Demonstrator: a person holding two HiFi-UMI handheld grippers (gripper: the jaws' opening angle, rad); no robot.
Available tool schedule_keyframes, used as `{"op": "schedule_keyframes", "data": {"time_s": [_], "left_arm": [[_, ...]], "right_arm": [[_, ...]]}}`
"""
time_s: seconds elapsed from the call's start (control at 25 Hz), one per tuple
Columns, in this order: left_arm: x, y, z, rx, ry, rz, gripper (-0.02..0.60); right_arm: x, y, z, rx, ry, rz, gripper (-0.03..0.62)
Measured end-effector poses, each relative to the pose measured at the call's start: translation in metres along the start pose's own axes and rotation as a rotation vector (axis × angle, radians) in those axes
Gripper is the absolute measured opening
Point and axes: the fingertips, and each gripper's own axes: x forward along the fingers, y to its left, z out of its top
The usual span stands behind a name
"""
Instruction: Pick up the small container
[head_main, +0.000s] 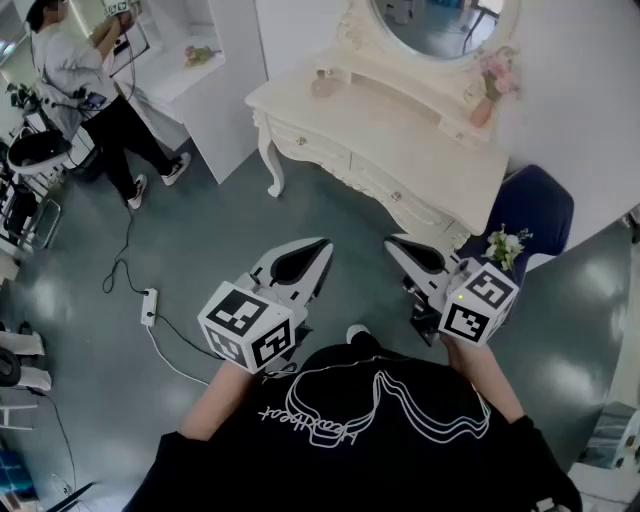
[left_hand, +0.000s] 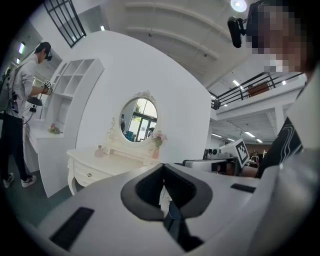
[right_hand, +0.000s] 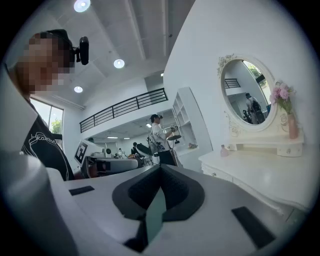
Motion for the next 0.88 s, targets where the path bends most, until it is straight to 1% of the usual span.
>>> {"op": "schedule_keyframes", "data": {"time_s": [0.28, 0.44, 0.68, 0.88], "left_arm": [[-0.010, 0.008, 0.000, -0.022, -0.012, 0.029, 0.006], [-0.010, 0.015, 0.001, -0.037, -0.012, 0.048, 0.006], [0.013, 0.034, 0.001, -0.034, 0.005, 0.062, 0.006], [0.041, 0.062, 0.000, -0.040, 0.028, 0.066, 0.006]], "right_arm": [[-0.001, 0.005, 0.001, -0.001, -0.007, 0.003, 0.006], [0.003, -0.002, -0.002, 0.027, -0.005, -0.003, 0.006], [0.019, -0.032, -0.005, 0.069, -0.002, -0.002, 0.008], [0.044, -0.069, -0.001, 0.086, -0.008, 0.007, 0.008]]}}
